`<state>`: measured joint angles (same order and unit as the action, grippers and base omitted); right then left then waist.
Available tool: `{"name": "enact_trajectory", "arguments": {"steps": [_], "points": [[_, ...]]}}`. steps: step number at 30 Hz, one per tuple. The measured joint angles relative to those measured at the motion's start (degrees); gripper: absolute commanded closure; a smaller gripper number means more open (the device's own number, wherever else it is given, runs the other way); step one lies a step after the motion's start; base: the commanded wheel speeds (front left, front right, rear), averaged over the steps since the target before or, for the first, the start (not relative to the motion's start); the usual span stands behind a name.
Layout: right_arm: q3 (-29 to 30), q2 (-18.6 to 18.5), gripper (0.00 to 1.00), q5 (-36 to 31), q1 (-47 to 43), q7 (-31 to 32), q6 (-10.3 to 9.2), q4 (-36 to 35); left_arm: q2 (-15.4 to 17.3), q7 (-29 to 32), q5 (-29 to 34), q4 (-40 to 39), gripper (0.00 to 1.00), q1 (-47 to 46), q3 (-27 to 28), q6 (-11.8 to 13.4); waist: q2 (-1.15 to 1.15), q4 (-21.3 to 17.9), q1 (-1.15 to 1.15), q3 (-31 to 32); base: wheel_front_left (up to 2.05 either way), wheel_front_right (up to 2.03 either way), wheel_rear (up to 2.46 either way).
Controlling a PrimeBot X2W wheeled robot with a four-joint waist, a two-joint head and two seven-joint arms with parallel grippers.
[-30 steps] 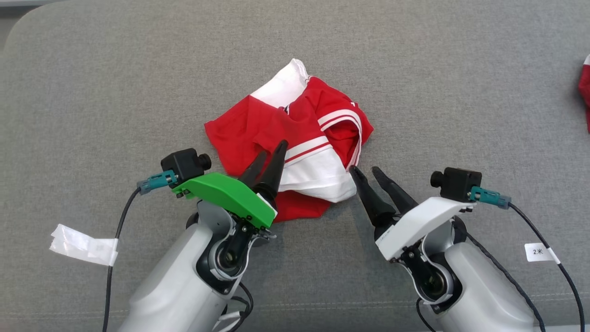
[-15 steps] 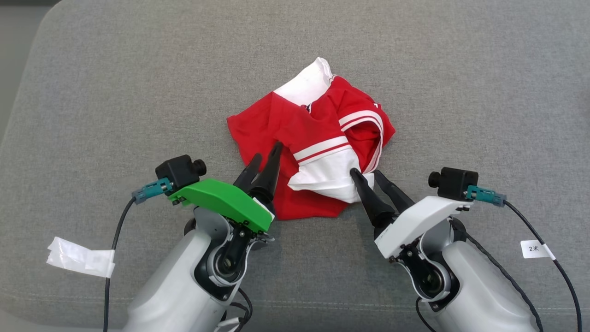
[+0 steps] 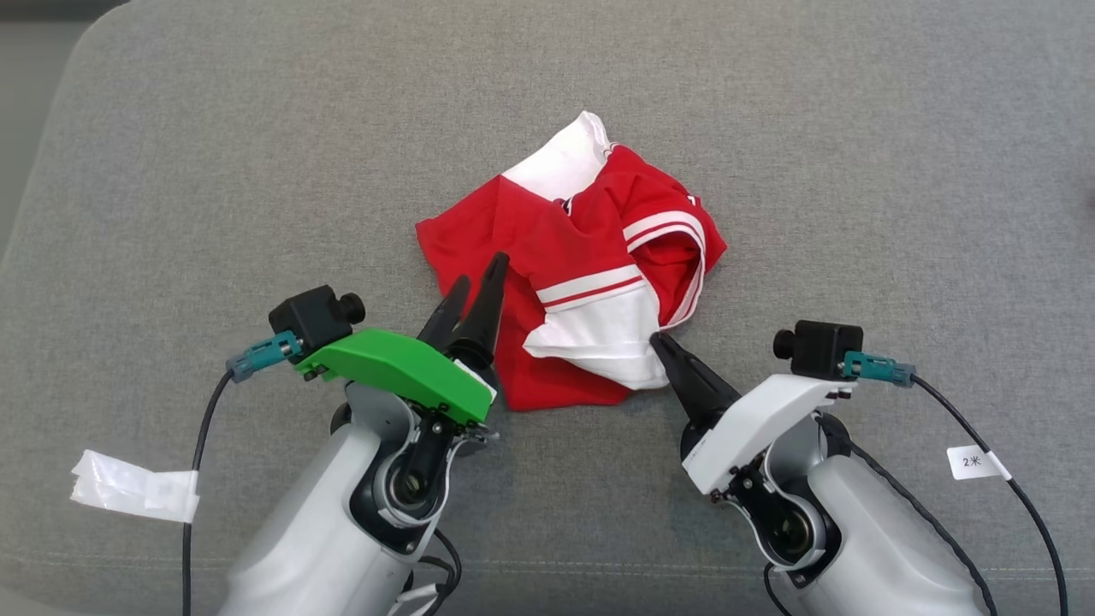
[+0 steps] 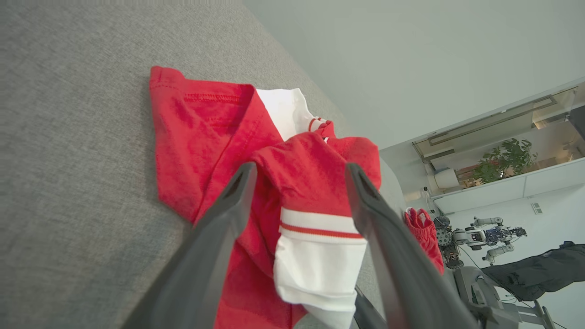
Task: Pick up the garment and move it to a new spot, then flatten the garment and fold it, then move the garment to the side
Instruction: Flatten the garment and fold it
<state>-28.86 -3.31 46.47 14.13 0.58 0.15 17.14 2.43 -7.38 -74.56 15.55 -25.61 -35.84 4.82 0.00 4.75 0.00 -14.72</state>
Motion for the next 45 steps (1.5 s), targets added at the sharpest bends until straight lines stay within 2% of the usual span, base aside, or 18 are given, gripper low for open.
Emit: {"name": "enact_trajectory", "arguments": {"steps": [6, 18, 30, 33, 40, 45], "points": [[0.67, -0.19, 1.00, 0.00, 0.18, -0.04, 0.51, -0.64, 0.53, -0.57, -0.02, -0.41, 0.00, 0.50, 0.62, 0.24, 0.00, -1.12, 0.00, 0.22, 0.00, 0.00, 0.00], [4.64, -4.87, 1.00, -0.65, 2.30, -0.92, 0.38, -3.61, 0.65, -0.76, -0.22, -1.08, 0.00, 1.10, 0.76, 0.25, 0.00, -2.80, 0.00, 1.61, 0.00, 0.00, 0.00], [12.91, -15.28, 1.00, -1.59, 0.80, -1.27, -3.38, -6.80, 2.48, 0.27, -0.38, -3.44, 0.00, 5.39, -0.51, 0.58, 0.00, -5.73, 0.00, 2.55, 0.00, 0.00, 0.00], [14.88, -16.51, 1.00, -0.83, -2.43, -1.20, -3.89, -7.70, 3.13, 2.97, -1.15, -3.02, 0.00, 8.50, -3.32, 0.74, 0.00, -7.08, 0.00, 2.58, 0.00, 0.00, 0.00], [17.08, -18.12, 1.00, -0.03, -6.31, -1.03, -4.83, -9.61, 7.28, 3.30, -0.90, -0.31, 0.00, 11.81, -3.58, 1.30, 0.00, -8.88, 0.00, 2.22, 0.00, 0.00, 0.00], [19.29, -19.35, 1.00, -0.02, -7.90, -1.13, -5.34, -11.32, 7.33, 3.18, -0.02, -0.48, 0.00, 12.09, -2.92, 1.30, 0.00, -9.41, 0.00, 1.72, 0.00, 0.00, 0.00]]}}
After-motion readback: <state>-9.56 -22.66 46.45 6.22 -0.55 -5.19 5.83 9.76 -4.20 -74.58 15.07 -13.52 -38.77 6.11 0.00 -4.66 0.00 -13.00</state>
